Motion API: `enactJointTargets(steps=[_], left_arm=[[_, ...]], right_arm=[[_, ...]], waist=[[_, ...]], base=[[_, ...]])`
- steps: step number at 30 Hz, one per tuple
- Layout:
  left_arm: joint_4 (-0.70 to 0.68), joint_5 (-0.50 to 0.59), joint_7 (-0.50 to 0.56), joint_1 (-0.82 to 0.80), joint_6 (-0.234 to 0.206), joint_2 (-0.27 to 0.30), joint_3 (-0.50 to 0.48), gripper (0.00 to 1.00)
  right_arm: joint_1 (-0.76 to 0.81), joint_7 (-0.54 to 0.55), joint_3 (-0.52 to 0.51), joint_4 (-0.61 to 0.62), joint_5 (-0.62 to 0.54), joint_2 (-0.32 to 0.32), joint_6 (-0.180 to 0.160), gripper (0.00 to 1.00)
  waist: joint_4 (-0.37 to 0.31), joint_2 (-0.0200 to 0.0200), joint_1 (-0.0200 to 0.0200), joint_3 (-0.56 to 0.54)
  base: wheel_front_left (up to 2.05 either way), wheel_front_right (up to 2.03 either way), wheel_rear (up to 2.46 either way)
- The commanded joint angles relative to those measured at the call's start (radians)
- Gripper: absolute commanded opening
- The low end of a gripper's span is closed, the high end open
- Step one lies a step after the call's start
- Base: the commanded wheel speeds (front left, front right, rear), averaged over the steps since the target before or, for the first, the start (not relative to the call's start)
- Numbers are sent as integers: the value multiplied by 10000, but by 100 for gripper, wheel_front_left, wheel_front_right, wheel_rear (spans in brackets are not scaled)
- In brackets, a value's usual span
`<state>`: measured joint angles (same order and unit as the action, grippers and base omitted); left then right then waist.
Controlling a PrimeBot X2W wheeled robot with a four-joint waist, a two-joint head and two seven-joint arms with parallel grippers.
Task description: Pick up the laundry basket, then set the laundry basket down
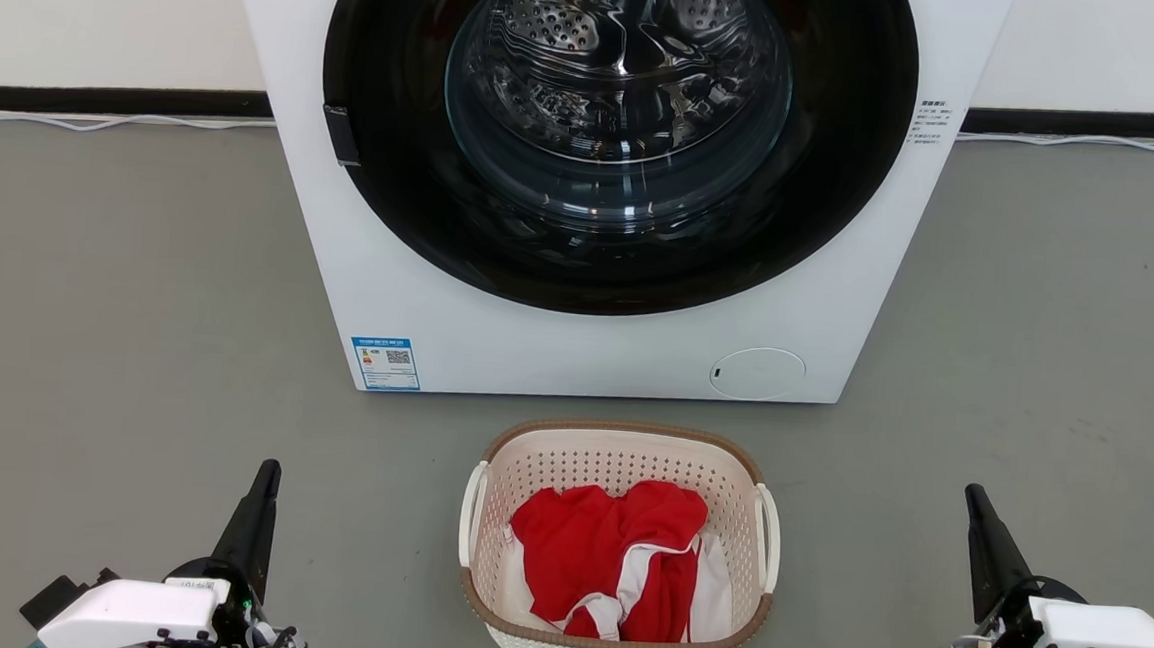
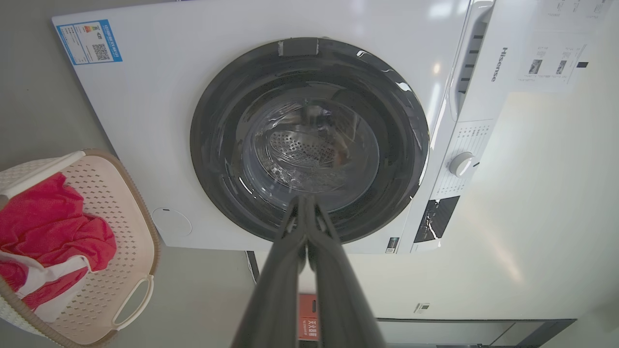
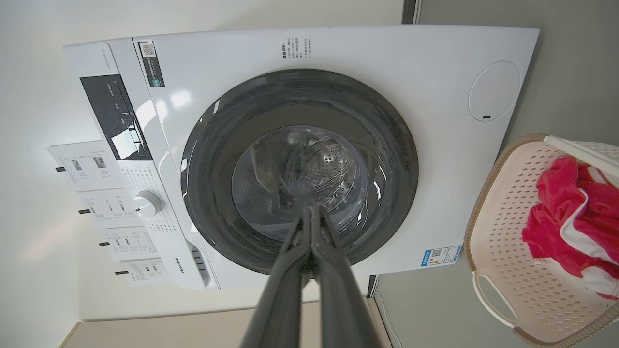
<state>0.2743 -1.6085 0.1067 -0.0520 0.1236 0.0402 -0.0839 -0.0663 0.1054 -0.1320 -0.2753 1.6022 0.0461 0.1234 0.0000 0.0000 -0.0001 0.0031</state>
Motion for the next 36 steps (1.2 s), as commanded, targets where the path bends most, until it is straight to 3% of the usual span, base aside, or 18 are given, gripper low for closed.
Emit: enactJointTargets(steps=[1, 36], left_arm=[[-294, -4, 62, -559, 71, 100, -295, 0], [-294, -5, 62, -559, 71, 100, -295, 0]], right_arm=[[-416, 76, 186, 305, 68, 41, 73, 0], [-416, 75, 186, 305, 68, 41, 73, 0]], waist=[[0, 0, 1, 0], [0, 0, 1, 0]], base=[[0, 0, 0], [0, 0, 0]])
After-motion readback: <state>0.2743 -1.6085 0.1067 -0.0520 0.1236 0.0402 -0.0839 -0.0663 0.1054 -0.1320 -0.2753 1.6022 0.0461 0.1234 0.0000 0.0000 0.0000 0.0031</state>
